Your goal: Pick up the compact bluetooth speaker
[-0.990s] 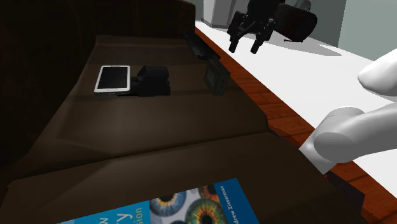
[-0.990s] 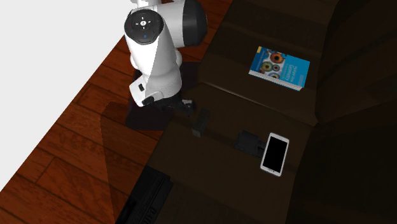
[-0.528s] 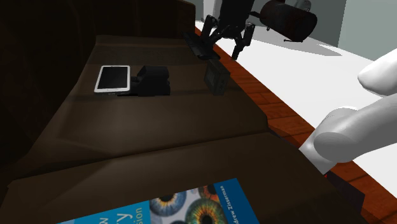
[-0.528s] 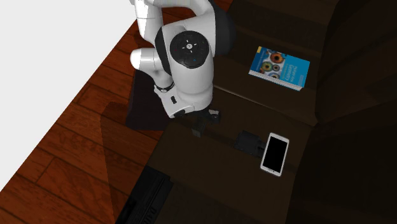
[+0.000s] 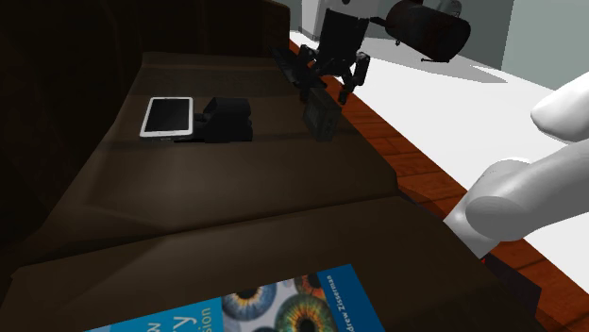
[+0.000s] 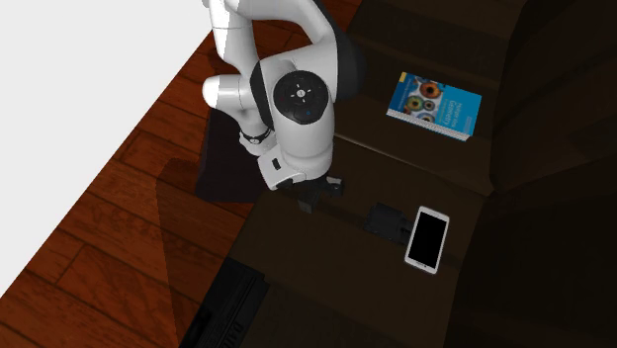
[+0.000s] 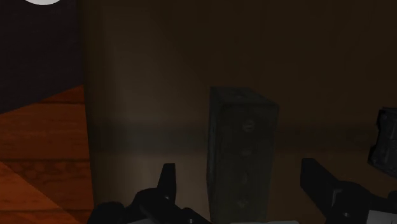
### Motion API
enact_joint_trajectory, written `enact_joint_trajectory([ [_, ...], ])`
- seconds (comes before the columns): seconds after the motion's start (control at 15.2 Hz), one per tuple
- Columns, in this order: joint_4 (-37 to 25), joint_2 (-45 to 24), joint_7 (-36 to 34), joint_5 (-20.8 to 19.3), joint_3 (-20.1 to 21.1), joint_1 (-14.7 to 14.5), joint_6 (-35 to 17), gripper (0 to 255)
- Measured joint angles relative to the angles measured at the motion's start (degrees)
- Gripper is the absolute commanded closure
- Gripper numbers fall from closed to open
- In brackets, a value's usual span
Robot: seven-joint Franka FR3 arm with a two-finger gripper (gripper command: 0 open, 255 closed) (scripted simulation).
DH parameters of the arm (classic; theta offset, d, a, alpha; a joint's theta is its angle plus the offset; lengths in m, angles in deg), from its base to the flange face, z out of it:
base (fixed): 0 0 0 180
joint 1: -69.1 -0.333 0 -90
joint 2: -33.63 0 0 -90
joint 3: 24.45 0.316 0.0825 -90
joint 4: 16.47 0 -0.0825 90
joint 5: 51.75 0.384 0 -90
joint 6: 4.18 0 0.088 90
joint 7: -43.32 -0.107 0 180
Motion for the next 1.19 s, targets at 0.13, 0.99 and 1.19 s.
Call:
enact_joint_trajectory([
  [0.13, 0.22, 0.02, -0.02, 0.03, 0.05, -0.02, -0.22, 255],
  [0.99, -3.33, -0.68, -0.37, -0.38, -0.2, 0.21, 2.64, 255],
  [1.19, -5.92, -1.13, -0.5, -0.69, -0.49, 0.4, 4.8, 255],
])
